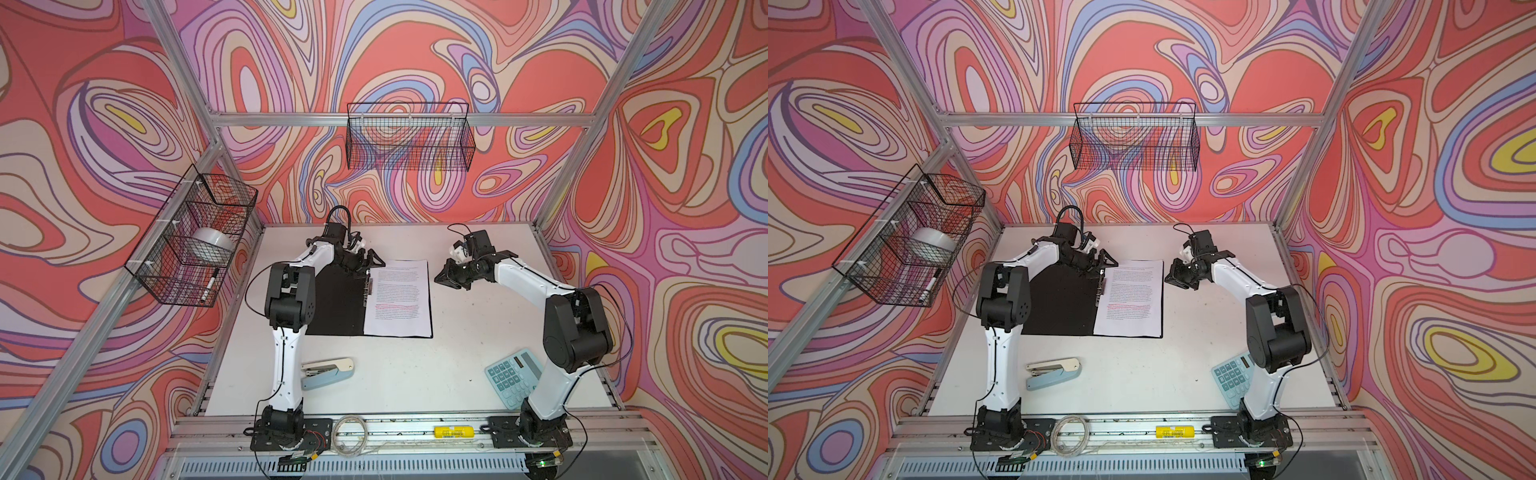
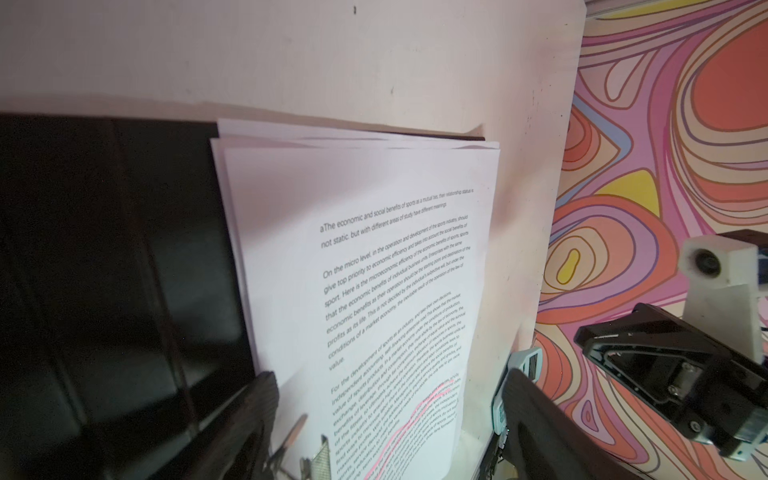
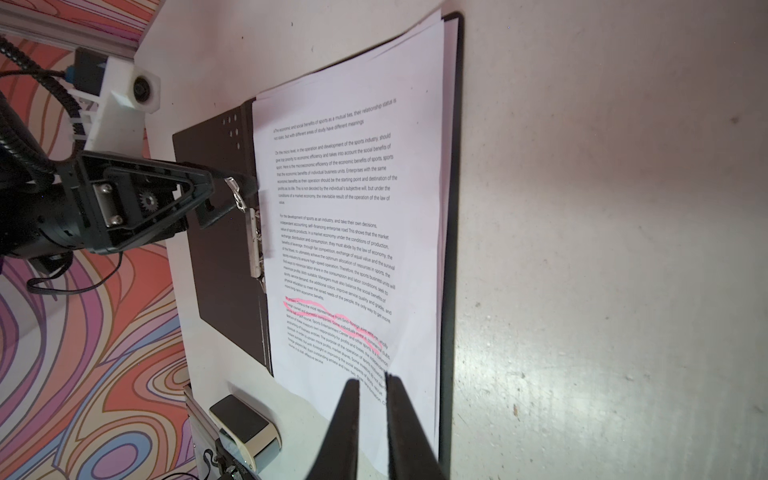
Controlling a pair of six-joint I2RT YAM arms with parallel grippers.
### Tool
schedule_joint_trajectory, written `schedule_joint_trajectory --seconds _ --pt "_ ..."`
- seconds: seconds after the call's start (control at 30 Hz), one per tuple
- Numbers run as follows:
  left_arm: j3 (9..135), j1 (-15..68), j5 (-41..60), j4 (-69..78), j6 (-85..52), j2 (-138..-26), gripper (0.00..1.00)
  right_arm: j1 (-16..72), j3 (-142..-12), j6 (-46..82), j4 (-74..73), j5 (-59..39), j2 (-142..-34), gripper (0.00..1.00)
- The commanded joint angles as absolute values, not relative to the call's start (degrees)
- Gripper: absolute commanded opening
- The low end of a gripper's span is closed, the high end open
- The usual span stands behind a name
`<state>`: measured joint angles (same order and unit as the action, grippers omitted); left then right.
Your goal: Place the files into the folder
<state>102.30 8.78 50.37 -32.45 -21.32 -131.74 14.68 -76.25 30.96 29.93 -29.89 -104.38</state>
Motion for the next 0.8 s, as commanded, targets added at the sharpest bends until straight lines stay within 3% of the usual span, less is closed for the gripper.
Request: schedule_joint_trajectory --seconds 0.0,0.47,0.67,0.77 --pt "100.2 8.5 53.1 -30.9 -21.9 -127.1 0.85 14.7 -77.9 30.5 29.3 -30.5 -105.3 0.14" --pt "92.8 8.5 56.3 -34.0 -17.8 -119.1 0.84 14.9 -78.6 31.2 28.4 -31.0 -105.6 0.14" --pt "88.6 4.7 40.8 -36.1 -21.0 -111.3 0.92 14.9 -78.4 31.2 29.0 -29.7 -104.2 0.14" --pt "86.5 2.6 38.0 -37.5 -25.4 -109.3 0.96 14.9 -78.3 31.1 29.0 -29.3 -104.1 0.14"
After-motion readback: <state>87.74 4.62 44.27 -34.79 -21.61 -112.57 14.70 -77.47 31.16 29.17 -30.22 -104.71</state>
